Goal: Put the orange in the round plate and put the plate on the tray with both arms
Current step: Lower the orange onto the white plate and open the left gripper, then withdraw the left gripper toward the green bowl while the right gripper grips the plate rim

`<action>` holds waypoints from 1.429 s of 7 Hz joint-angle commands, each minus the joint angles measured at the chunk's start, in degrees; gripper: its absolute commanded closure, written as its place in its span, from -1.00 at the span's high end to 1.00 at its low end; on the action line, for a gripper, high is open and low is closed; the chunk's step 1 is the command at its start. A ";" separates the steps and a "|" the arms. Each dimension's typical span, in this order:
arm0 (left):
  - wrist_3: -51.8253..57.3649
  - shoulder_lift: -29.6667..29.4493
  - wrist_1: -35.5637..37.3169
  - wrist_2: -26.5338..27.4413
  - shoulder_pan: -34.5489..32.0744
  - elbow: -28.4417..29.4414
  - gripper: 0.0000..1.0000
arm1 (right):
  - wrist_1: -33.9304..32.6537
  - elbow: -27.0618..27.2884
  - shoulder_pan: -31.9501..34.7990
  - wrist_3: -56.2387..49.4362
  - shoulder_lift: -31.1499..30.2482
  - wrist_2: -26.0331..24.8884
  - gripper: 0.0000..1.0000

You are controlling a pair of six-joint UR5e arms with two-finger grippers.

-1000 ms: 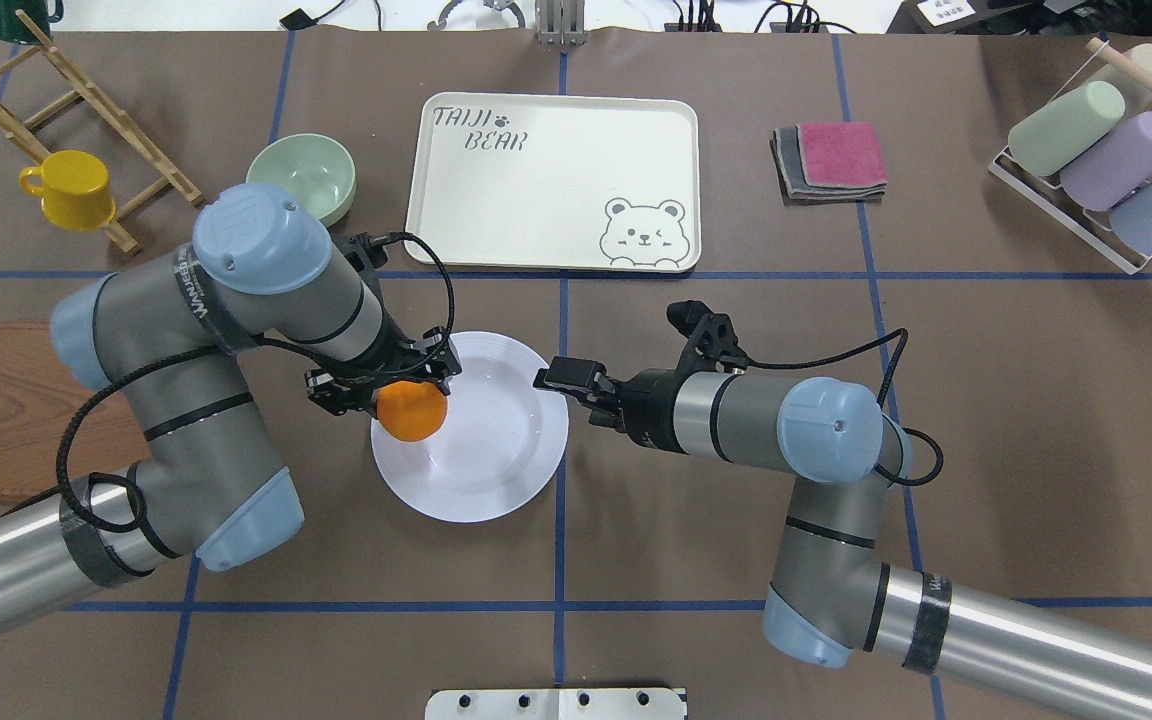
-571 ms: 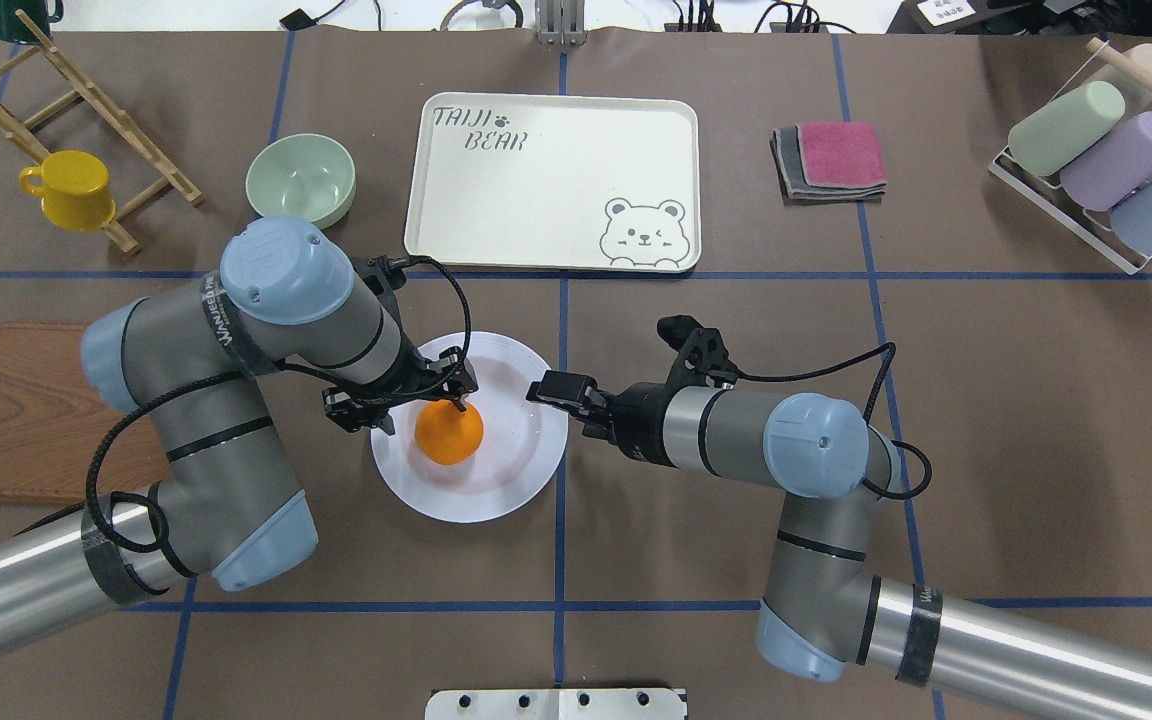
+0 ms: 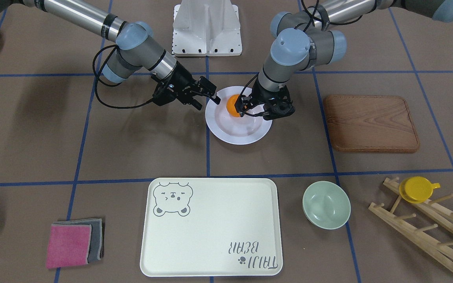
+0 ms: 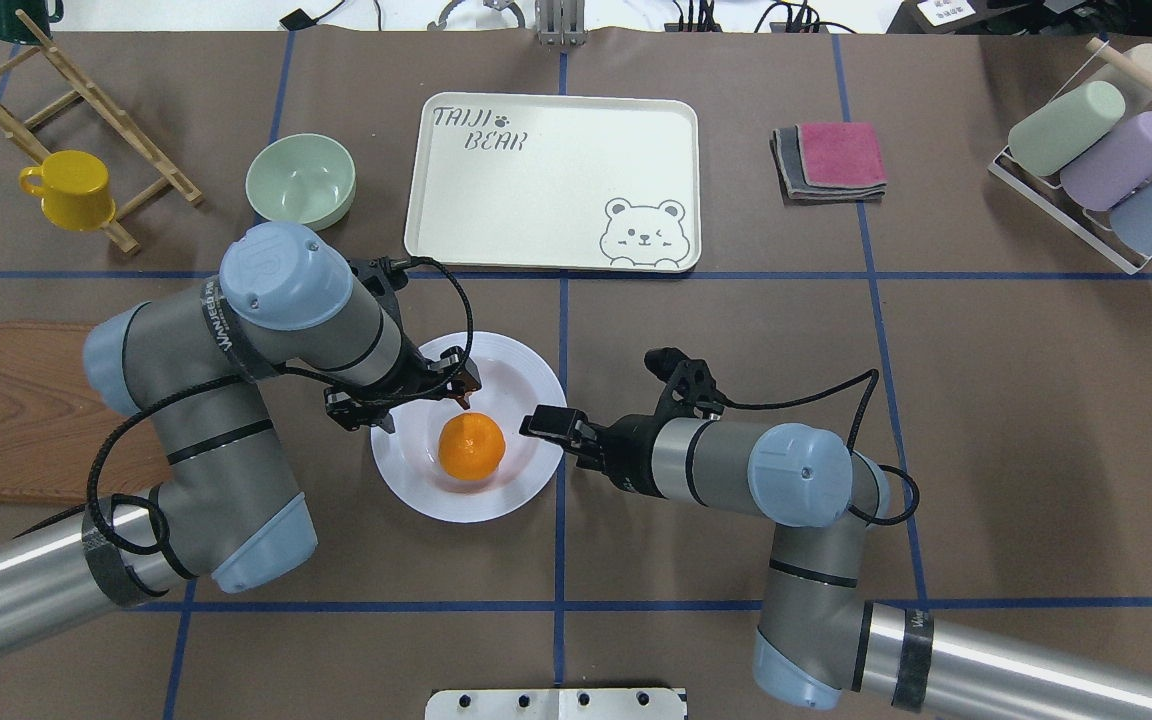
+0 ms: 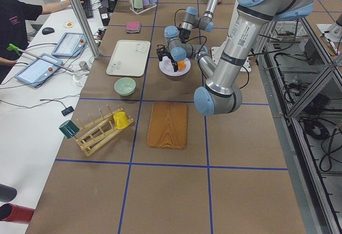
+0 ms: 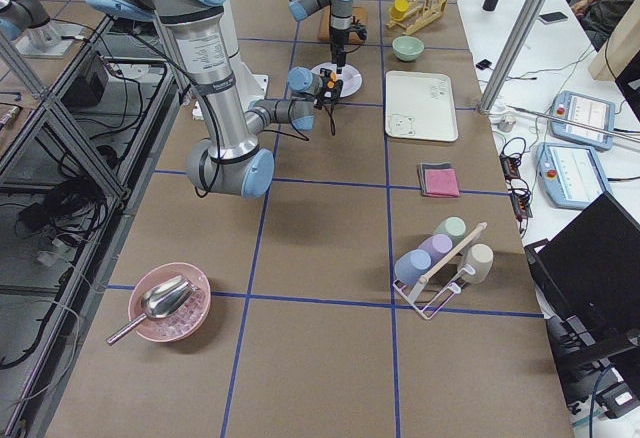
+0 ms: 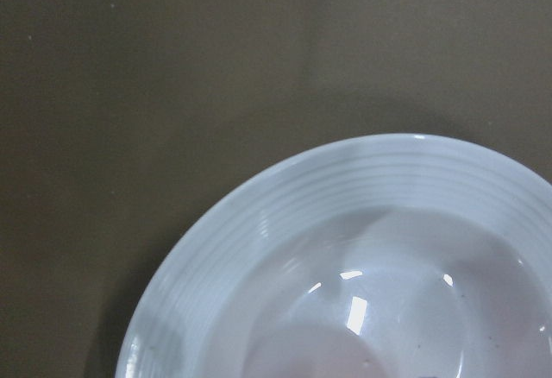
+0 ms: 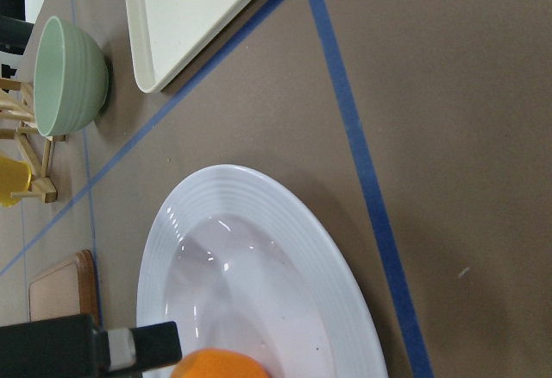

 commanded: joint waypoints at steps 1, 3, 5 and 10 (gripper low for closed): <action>0.15 0.09 0.16 -0.78 -2.05 -1.50 0.93 | 0.01 -0.16 -1.52 0.00 0.19 -1.85 0.94; 0.32 0.44 0.51 -3.14 -5.04 -3.52 0.93 | 0.18 -1.81 -2.83 0.00 1.41 -3.51 0.84; 3.63 2.63 0.86 -8.14 -9.34 -6.07 0.93 | 0.18 -2.70 -3.54 0.09 2.48 -4.75 0.51; 8.75 5.44 0.86 -10.45 -13.93 -7.75 0.93 | 11.68 -2.62 -2.14 3.41 1.51 -4.75 -0.65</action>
